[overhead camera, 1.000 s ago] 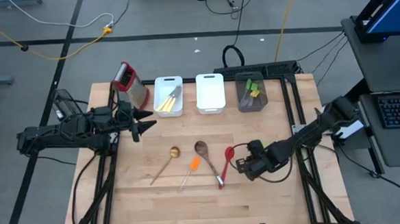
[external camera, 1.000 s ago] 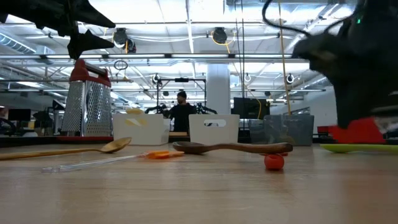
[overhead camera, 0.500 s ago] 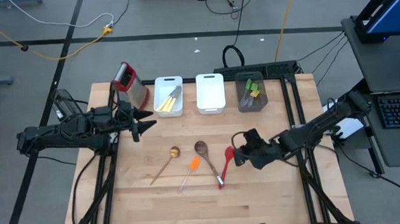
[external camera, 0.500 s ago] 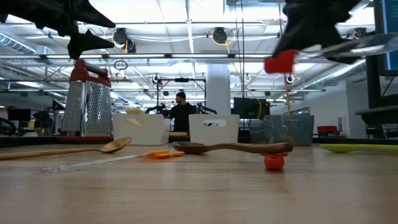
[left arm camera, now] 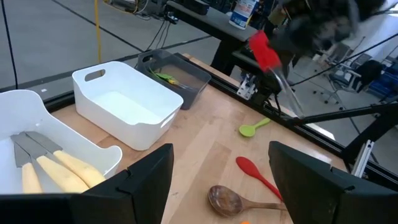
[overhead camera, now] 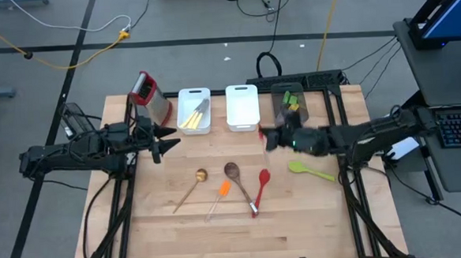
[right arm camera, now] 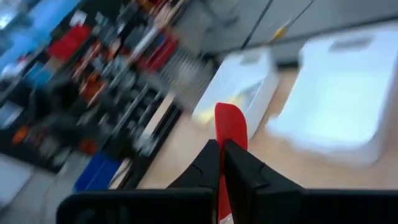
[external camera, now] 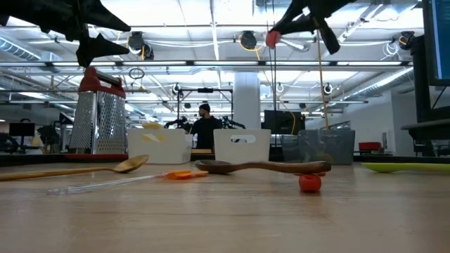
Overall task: Pick & Place Kitchen Items
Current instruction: Put the red spatula into the black bin
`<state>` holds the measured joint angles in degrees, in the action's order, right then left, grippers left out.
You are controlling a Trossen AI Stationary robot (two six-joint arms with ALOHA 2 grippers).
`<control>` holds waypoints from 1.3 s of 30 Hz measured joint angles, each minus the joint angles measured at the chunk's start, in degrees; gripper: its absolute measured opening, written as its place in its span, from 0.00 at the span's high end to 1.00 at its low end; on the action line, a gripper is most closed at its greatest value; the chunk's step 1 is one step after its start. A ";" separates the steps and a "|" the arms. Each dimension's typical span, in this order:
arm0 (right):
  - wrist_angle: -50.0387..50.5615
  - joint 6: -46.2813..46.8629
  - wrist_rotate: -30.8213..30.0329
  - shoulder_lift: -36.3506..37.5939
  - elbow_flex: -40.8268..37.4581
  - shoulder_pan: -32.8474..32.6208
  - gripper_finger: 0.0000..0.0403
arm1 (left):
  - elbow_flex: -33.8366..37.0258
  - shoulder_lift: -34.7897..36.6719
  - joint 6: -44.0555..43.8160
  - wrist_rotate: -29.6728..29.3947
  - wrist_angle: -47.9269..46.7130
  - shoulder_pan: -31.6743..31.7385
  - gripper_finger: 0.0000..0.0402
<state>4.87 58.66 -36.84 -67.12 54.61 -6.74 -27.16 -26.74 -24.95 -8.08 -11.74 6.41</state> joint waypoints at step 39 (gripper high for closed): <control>14.70 4.28 25.21 -11.77 0.00 53.75 0.99 | 0.00 0.02 0.66 -1.51 0.00 -0.02 0.33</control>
<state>19.58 62.94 -11.63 -78.90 54.61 47.01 -27.16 -26.73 -24.29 -9.59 -11.75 6.39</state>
